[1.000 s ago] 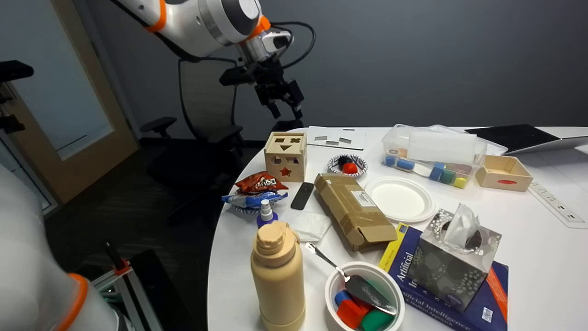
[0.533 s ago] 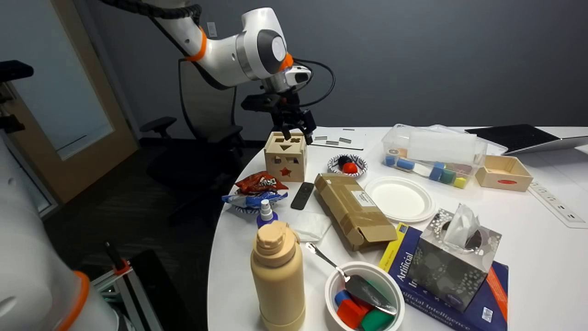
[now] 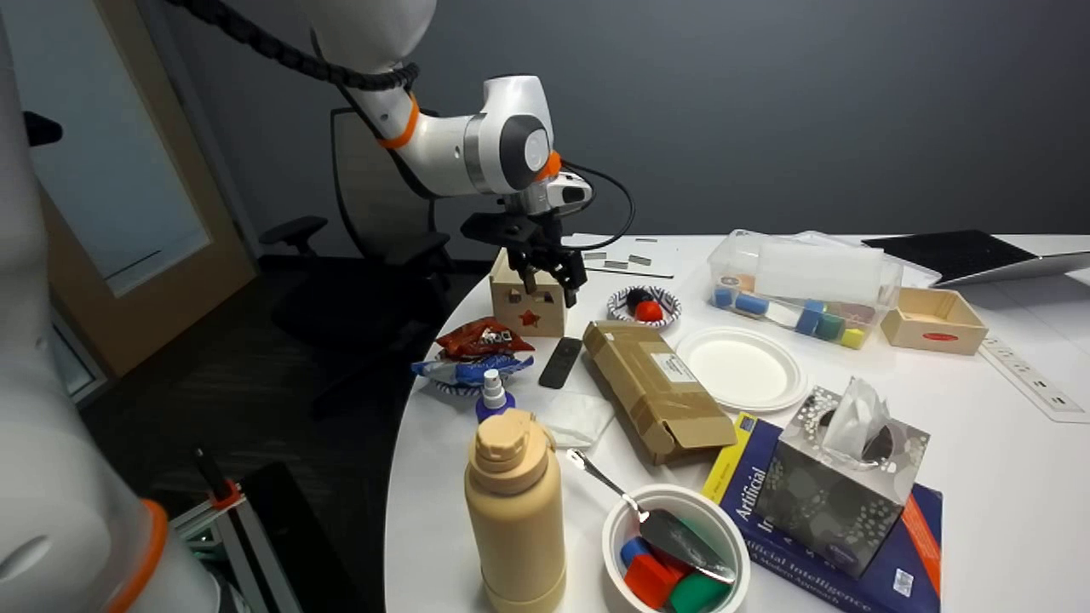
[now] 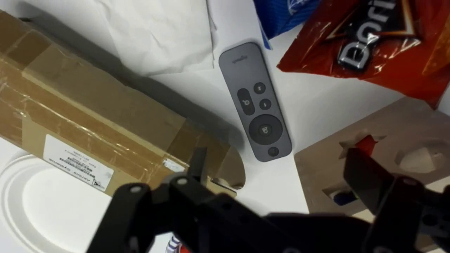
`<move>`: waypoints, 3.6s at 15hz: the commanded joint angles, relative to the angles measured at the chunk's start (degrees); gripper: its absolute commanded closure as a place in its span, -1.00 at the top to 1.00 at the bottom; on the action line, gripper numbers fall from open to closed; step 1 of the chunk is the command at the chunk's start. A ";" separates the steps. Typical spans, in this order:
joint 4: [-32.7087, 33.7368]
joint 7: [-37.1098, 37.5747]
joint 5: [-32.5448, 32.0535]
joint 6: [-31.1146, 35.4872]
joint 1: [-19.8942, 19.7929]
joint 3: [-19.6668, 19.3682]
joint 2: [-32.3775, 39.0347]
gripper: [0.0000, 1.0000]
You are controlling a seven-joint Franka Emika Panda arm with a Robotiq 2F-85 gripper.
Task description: Press a button on the remote
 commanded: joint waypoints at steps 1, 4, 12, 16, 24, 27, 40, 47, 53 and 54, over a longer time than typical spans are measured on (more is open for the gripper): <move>2.25 -3.35 3.11 0.91 1.49 -1.74 3.02 1.00; 4.00 -5.05 4.22 1.55 1.51 -2.52 5.44 1.00; 3.58 -4.73 4.19 1.02 2.44 -3.64 5.46 1.00; 3.78 -6.24 4.27 0.13 3.04 -3.23 5.93 1.00; 3.94 -5.88 3.59 1.53 4.85 -4.19 7.68 -0.30; 4.68 -6.37 4.28 2.78 4.55 -4.22 8.64 -0.75; 9.22 -18.34 8.71 5.23 1.29 -2.01 14.32 -1.00; 9.70 -26.52 10.22 7.29 -1.12 -0.97 16.26 -1.00; 10.89 -28.77 9.82 8.23 -1.09 -0.82 17.81 -1.00; 11.01 -28.99 9.84 8.18 -1.09 -0.72 17.98 -1.00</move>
